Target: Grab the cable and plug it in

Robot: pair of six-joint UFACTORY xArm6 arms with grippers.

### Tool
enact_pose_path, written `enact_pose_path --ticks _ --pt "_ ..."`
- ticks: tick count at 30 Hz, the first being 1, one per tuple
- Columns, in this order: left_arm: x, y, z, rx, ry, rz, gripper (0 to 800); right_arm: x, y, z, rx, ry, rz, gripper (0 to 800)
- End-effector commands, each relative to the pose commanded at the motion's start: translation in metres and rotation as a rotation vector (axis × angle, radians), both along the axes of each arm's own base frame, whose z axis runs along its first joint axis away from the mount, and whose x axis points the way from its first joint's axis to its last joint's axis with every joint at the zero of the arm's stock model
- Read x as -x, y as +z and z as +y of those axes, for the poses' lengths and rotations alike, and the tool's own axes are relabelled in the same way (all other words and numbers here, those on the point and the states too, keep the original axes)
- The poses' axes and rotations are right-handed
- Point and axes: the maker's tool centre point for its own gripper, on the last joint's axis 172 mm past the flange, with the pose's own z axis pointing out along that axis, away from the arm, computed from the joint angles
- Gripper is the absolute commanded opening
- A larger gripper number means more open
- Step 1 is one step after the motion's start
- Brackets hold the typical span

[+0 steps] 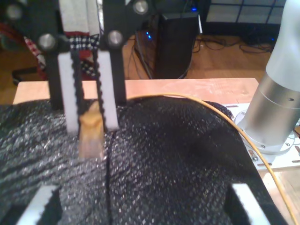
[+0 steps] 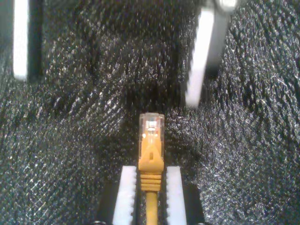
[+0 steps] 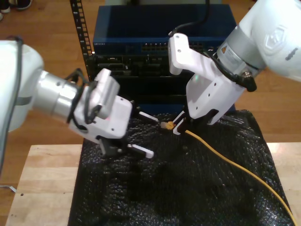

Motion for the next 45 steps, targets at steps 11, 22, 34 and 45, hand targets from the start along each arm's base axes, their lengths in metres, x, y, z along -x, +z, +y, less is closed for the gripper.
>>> enact_pose_path --ticks 11,22,34,45 --pt "-0.023 0.015 -0.003 0.033 0.025 -0.02 800 0.002 0.006 0.001 -0.011 0.0 -0.002 9" --pt "-0.031 0.023 -0.004 0.046 0.026 -0.032 785 -0.006 0.006 -0.009 -0.022 -0.039 0.002 12" --pt "-0.029 0.022 -0.004 0.049 0.024 -0.027 654 -0.01 0.013 -0.008 -0.08 -0.043 -0.001 12" --pt "-0.027 0.031 -0.009 0.086 0.021 -0.02 598 -0.009 0.011 -0.006 -0.079 -0.034 0.0 12"
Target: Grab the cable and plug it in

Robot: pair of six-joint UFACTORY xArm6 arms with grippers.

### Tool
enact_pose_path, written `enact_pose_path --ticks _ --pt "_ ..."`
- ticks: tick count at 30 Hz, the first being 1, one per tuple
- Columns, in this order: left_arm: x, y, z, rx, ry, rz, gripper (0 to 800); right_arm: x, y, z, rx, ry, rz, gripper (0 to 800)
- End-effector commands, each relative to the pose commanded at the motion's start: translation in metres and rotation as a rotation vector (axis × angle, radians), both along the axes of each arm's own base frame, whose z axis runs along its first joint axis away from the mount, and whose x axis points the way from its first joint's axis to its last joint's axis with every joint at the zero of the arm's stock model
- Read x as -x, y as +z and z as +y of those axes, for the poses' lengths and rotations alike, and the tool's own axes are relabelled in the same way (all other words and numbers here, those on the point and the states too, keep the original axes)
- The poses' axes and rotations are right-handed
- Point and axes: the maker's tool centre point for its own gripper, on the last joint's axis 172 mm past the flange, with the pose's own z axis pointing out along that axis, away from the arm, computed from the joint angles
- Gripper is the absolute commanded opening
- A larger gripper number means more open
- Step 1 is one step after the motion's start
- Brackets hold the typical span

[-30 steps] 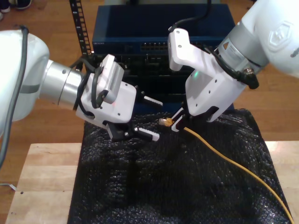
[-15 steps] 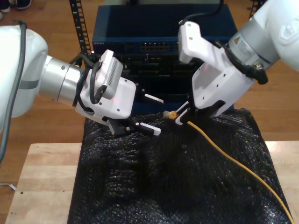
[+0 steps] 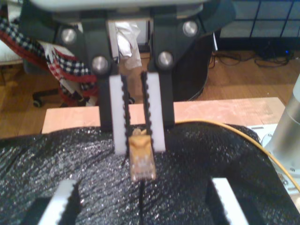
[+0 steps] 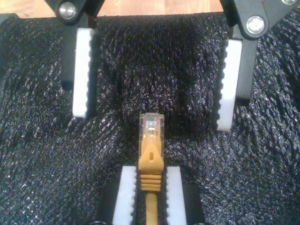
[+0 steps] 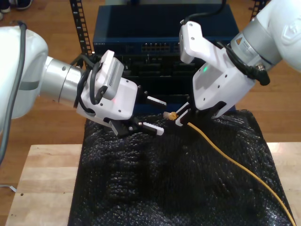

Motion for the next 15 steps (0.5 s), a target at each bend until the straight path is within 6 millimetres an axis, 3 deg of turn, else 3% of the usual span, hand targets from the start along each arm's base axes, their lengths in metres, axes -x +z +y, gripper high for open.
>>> enact_pose_path --ticks 10,15 --pt "0.0014 0.0004 -0.001 0.011 0.0 0.007 522 0.0007 -0.0012 0.0001 -0.001 0.001 0.002 13" --pt "0.001 0.0002 -0.0008 0.011 0.002 0.007 409 0.0013 -0.0023 0.0009 -0.001 0.002 0.006 13"
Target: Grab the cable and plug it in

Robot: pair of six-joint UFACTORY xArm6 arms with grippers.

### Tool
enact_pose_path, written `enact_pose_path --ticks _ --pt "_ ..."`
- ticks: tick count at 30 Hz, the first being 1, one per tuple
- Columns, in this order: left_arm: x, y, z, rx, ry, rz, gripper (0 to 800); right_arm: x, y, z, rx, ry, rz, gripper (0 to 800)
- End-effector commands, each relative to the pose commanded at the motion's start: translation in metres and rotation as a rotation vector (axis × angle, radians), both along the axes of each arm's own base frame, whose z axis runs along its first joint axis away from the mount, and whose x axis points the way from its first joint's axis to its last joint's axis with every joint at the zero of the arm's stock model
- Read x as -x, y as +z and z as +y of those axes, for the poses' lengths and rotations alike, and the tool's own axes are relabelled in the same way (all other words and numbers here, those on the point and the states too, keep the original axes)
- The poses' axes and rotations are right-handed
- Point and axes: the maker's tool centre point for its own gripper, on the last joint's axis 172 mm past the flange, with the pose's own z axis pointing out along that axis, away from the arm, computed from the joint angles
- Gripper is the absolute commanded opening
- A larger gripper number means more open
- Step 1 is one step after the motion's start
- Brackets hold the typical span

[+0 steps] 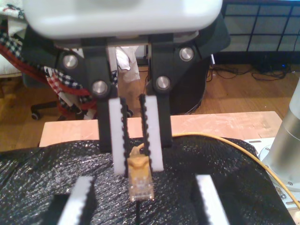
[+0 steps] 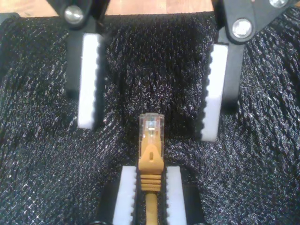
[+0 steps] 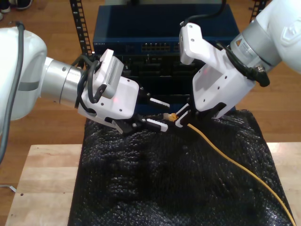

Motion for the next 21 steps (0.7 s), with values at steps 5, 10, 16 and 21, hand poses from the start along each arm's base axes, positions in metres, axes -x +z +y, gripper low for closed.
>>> enact_pose_path --ticks 5,10,16,21 --pt "0.0 -0.0006 0.0005 0.0 0.003 0.004 328 -0.0004 0.0 -0.0006 0.0 -0.002 0.0 13" --pt "0.0002 -0.0018 0.0006 -0.001 0.004 0.007 287 -0.0003 0.0006 0.0003 -0.004 -0.001 0.0 16" --pt "0.0003 -0.0018 0.0003 0.001 0.003 0.009 234 0.0018 -0.0023 0.0014 -0.007 -0.001 0.009 16" --pt "0.0003 -0.0018 0.0003 0.001 0.003 0.009 232 0.0018 -0.0023 0.0014 -0.007 -0.002 0.01 16"
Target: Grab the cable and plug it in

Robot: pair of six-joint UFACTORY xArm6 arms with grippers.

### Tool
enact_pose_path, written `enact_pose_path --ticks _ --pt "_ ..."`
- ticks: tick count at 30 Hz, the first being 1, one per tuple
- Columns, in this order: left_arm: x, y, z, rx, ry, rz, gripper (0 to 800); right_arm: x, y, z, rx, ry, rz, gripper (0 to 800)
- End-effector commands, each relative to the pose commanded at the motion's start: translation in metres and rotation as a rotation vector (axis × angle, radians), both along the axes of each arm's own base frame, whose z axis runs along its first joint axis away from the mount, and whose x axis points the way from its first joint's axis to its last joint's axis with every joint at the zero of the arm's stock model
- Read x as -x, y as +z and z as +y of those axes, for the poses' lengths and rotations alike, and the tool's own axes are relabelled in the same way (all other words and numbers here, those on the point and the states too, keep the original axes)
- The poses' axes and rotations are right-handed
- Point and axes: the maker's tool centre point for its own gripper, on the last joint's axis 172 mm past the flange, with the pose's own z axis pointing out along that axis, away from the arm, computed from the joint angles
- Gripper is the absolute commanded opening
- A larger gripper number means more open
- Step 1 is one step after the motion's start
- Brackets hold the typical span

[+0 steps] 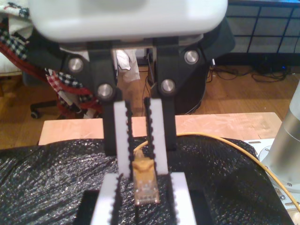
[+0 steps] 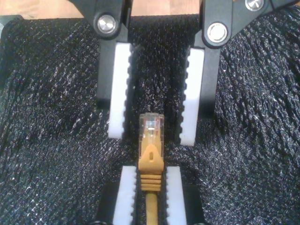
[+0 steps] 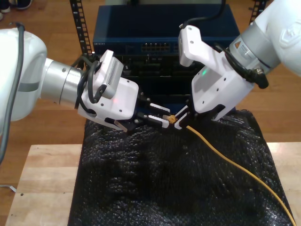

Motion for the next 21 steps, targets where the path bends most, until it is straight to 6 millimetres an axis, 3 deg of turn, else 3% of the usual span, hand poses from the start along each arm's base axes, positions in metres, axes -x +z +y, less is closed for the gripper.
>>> enact_pose_path --ticks 7,11,14,21 --pt "0.0 0.0 0.0 0.0 -0.001 -0.001 191 -0.0003 0.0002 -0.0003 -0.001 -0.002 0.0 16" --pt "0.0002 -0.0005 -0.0003 -0.002 -0.001 0.0 129 -0.0003 0.0004 0.0 -0.003 -0.001 0.0 16" --pt "0.0 -0.0001 -0.0004 -0.001 0.0 0.001 39 -0.0003 0.0004 0.0 -0.003 -0.002 0.001 16" --pt "-0.001 -0.0008 0.0005 -0.004 0.004 0.0 8 -0.0002 0.001 0.0 -0.003 -0.002 -0.001 63"
